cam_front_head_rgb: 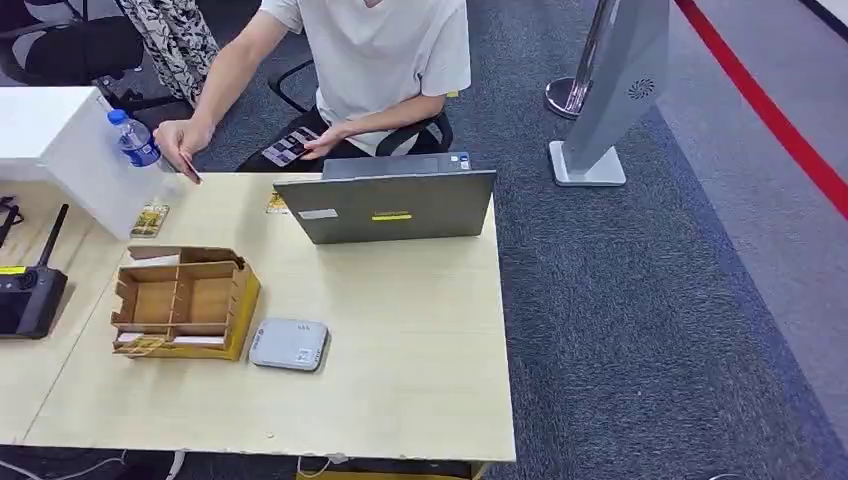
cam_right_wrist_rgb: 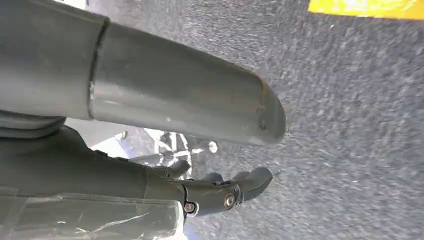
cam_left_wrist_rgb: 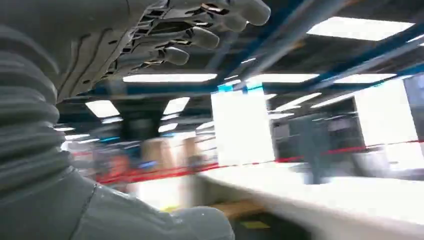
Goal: Pass the card to the sensor for recognition and then transmit it.
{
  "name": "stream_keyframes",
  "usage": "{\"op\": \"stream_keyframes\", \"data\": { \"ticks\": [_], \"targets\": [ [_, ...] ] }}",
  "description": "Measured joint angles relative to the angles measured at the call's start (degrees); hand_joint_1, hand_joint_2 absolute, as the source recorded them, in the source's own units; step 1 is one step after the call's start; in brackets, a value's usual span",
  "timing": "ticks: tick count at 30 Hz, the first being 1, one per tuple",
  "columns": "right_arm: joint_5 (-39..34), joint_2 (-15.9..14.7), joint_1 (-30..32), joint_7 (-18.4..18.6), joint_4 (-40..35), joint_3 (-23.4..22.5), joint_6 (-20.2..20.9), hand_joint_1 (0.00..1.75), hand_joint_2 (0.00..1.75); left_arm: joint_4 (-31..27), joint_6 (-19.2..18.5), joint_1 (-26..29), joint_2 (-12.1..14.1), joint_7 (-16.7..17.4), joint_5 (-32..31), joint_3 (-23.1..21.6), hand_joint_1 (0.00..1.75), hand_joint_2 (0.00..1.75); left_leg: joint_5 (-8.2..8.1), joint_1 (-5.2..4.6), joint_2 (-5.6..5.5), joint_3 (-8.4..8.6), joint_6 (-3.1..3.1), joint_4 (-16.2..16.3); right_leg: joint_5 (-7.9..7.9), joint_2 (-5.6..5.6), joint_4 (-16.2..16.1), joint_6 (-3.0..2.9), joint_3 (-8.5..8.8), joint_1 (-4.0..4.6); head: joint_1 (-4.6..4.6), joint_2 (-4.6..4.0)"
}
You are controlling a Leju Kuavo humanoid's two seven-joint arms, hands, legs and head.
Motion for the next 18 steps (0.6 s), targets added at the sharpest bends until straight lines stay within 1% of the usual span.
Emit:
{"op": "stream_keyframes", "data": {
  "ticks": [1,2,4,6,7,8,9,10,11,12,13,14,15,16,17,18],
  "targets": [
    [0.0,-0.1,0.1,-0.1,-0.1,-0.4,0.0,0.00,0.00,3.0,0.0,2.3,1.3,-2.1,0.3,6.2,0.00,1.75,-0.01,0.03,-0.01,-0.03,-0.02,0.0,-0.06,-0.01,0.0,-0.06,-0.01,0.05,-0.09,0.00],
    [0.0,-0.3,0.1,-0.2,-0.1,-0.8,0.0,0.00,0.00,5.6,0.0,4.3,2.1,-3.5,0.3,11.5,0.00,1.75,-0.03,0.07,-0.05,-0.08,-0.02,0.0,-0.13,-0.06,0.0,-0.03,0.01,0.07,-0.09,0.00],
    [0.0,-0.7,0.0,-0.7,-0.3,-1.4,0.0,0.00,0.00,12.1,0.1,7.6,3.1,-6.5,-2.1,23.9,0.00,1.75,-0.14,0.07,-0.17,-0.08,0.01,0.0,-0.21,-0.22,0.0,0.03,0.09,0.08,-0.09,0.00],
    [0.0,-1.0,-0.1,-1.0,-0.4,-2.3,0.0,0.00,0.00,17.4,0.1,8.7,2.7,-6.9,-4.8,34.0,0.00,1.75,-0.17,0.07,-0.29,0.00,0.05,0.0,-0.31,-0.34,-0.1,0.06,0.11,0.08,-0.11,0.00],
    [0.0,-1.2,-0.2,-1.3,-0.5,-2.6,0.0,0.00,0.00,19.8,0.3,9.2,2.2,-6.2,-5.7,38.3,0.00,1.75,-0.17,0.08,-0.59,-0.04,0.06,0.0,-0.38,-0.62,-0.1,0.14,0.20,0.08,-0.11,0.00],
    [-0.9,-1.4,-0.2,-1.3,-0.5,-3.0,-0.5,0.00,0.00,21.6,1.0,9.2,1.6,-5.6,-5.8,41.7,0.00,1.75,-0.17,0.05,-0.81,0.06,0.06,0.0,-0.49,-0.78,-0.1,0.13,0.07,0.07,0.00,0.00],
    [-4.1,-2.2,-0.5,-0.9,-0.5,-3.2,-2.5,0.00,0.00,24.1,3.7,8.9,1.4,-6.3,-3.5,44.5,0.00,1.75,-0.18,0.03,-0.96,0.05,0.07,0.0,-0.52,-0.95,-0.1,0.13,0.20,0.04,-0.06,0.00],
    [-11.0,-3.1,-0.9,0.2,0.7,-2.0,-5.2,0.00,0.00,29.9,9.9,9.7,1.8,-6.4,2.3,46.2,0.00,1.75,-0.20,0.05,-0.97,0.11,0.10,0.1,-0.54,-0.95,-0.2,0.15,0.13,0.06,0.06,0.00],
    [-18.2,-4.0,-1.4,1.2,1.9,0.0,-6.5,0.00,0.00,33.9,14.1,12.5,2.0,-5.1,8.7,46.2,0.00,1.75,-0.31,-0.12,-0.69,0.30,0.08,0.0,-0.51,-0.71,-0.2,0.12,0.14,-0.09,0.53,0.00],
    [-28.0,-4.5,-1.5,1.8,2.6,3.2,-7.1,0.00,0.00,36.0,16.7,14.5,1.2,-2.7,17.1,45.1,0.00,1.75,-0.35,-0.21,-0.58,0.46,0.12,0.0,-0.51,-0.57,-0.1,0.11,0.20,-0.16,0.22,0.00],
    [-43.7,-5.4,-1.1,2.0,2.8,9.1,-7.2,0.00,0.00,37.0,16.4,14.7,-0.6,1.3,26.3,42.4,0.00,1.75,-0.32,-0.25,-0.71,0.44,0.16,0.0,-0.52,-0.69,-0.1,0.16,0.62,-0.24,-0.52,0.00],
    [-52.1,-5.6,-0.8,2.2,2.9,13.2,-7.3,0.00,0.00,37.5,14.9,14.9,-2.3,3.0,29.9,41.7,0.00,1.75,-0.28,-0.24,-0.94,0.44,0.24,0.0,-0.59,-0.93,-0.1,0.26,0.73,-0.25,-0.51,0.00],
    [-65.1,-6.5,-0.6,2.1,3.2,22.2,-7.6,0.00,0.00,38.9,11.4,15.4,-4.6,4.8,32.8,41.2,0.00,1.75,-0.29,-0.19,-1.10,0.44,0.25,0.0,-0.62,-1.08,-0.1,0.33,0.80,-0.23,-0.19,0.00],
    [-72.0,-6.8,-0.6,1.9,3.5,28.6,-7.6,0.00,0.00,39.8,9.8,15.6,-6.9,5.3,30.8,41.3,0.00,1.75,-0.31,-0.21,-1.11,0.46,0.28,0.0,-0.62,-1.12,-0.1,0.33,0.84,-0.24,-0.02,0.00],
    [-76.2,-7.4,-0.6,1.8,3.6,33.9,-7.6,0.00,0.00,41.2,7.7,15.5,-9.6,5.6,27.0,41.3,0.00,1.75,-0.33,-0.21,-1.13,0.47,0.30,0.0,-0.61,-1.17,-0.1,0.35,0.88,-0.25,-0.18,0.00],
    [-77.2,-7.5,-0.8,1.7,3.7,36.8,-7.6,0.00,0.00,42.2,6.0,15.2,-11.7,5.7,25.1,41.3,0.00,1.75,-0.33,-0.26,-1.15,0.48,0.31,0.0,-0.61,-1.21,-0.1,0.36,0.91,-0.29,-0.04,0.00]
  ]
}}
